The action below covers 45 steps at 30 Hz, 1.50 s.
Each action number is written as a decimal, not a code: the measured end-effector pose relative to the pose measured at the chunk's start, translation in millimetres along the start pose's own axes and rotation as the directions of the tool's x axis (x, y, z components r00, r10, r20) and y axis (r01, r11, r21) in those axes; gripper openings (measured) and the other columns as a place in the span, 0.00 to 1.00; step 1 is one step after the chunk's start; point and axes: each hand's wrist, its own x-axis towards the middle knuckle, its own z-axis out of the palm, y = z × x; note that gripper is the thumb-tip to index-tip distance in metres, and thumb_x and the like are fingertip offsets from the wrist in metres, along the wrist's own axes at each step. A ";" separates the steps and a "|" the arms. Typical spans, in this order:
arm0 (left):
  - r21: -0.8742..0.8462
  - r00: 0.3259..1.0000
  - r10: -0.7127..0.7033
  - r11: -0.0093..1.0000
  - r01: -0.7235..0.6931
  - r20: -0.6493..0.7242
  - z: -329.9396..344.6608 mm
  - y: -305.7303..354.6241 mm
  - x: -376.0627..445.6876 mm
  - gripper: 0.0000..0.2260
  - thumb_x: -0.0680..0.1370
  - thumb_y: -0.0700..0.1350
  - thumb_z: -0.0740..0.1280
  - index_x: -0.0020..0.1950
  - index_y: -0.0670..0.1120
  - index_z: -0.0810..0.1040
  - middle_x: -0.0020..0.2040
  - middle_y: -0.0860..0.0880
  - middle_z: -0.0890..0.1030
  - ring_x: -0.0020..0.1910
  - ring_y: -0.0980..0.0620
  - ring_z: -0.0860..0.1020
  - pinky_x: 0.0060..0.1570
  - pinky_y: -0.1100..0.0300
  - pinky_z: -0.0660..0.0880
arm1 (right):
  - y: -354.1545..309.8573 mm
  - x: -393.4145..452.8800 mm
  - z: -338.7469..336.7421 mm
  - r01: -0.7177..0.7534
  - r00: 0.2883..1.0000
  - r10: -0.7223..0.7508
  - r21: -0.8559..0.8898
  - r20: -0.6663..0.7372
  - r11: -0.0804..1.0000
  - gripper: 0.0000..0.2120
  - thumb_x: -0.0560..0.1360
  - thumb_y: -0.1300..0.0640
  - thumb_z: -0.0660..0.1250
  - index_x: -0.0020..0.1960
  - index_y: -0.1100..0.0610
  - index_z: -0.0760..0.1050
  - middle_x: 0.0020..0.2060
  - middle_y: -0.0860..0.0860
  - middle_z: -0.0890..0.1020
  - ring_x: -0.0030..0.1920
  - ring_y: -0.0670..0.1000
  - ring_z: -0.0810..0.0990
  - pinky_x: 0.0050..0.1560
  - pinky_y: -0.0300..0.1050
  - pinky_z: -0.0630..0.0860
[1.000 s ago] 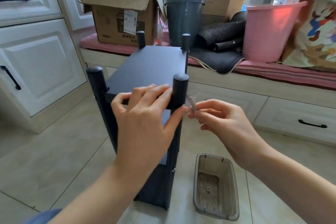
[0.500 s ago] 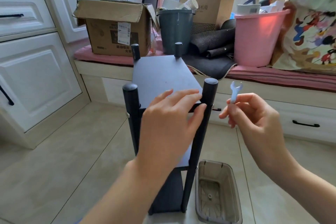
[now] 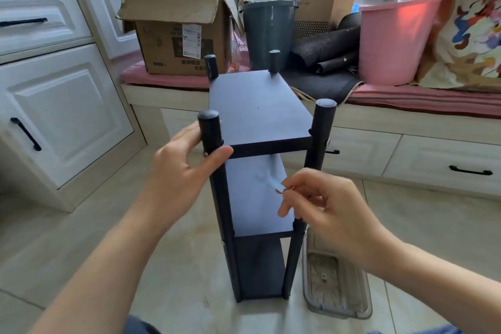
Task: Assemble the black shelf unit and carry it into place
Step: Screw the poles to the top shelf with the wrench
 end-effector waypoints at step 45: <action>-0.088 0.969 0.204 0.977 -0.194 0.138 31.7 29.7 -12.0 0.14 0.74 0.59 0.66 0.60 0.67 0.72 0.62 0.71 0.73 0.68 0.71 0.68 0.64 0.79 0.61 | 8.6 1.4 4.6 -0.025 0.962 0.056 0.120 -0.268 0.992 0.04 0.76 0.61 0.70 0.45 0.53 0.80 0.38 0.40 0.85 0.42 0.45 0.83 0.39 0.38 0.75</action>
